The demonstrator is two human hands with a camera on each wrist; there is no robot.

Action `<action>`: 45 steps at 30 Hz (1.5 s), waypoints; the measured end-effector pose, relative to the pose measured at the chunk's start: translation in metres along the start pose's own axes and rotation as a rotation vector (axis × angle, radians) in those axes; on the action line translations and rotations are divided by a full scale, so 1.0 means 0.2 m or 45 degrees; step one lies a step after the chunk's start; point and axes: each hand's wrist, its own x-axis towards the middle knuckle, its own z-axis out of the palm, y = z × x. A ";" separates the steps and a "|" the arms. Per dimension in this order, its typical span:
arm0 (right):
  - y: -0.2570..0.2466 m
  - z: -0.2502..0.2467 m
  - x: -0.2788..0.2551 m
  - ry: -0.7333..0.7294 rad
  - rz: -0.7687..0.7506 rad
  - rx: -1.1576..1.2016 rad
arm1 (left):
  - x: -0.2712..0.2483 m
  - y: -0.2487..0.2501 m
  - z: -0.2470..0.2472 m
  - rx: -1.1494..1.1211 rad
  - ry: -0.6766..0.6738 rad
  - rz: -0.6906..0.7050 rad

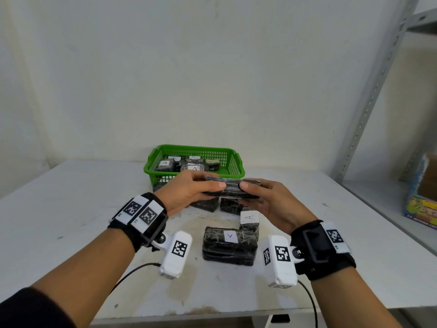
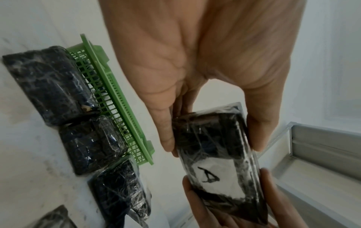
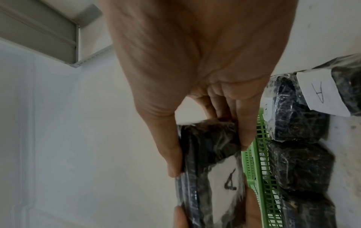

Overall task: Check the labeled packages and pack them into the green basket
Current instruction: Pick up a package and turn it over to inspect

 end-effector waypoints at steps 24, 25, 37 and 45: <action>0.00 0.02 -0.03 0.100 0.012 -0.042 | 0.00 -0.05 0.01 0.241 -0.003 0.120; 0.00 0.02 -0.03 0.097 0.017 -0.044 | 0.00 -0.05 0.01 0.260 0.019 0.127; 0.02 0.03 -0.01 0.081 -0.029 -0.140 | -0.01 -0.05 0.03 0.179 -0.002 0.150; 0.03 0.00 -0.01 0.059 -0.071 -0.228 | -0.01 -0.05 0.01 0.010 0.011 0.121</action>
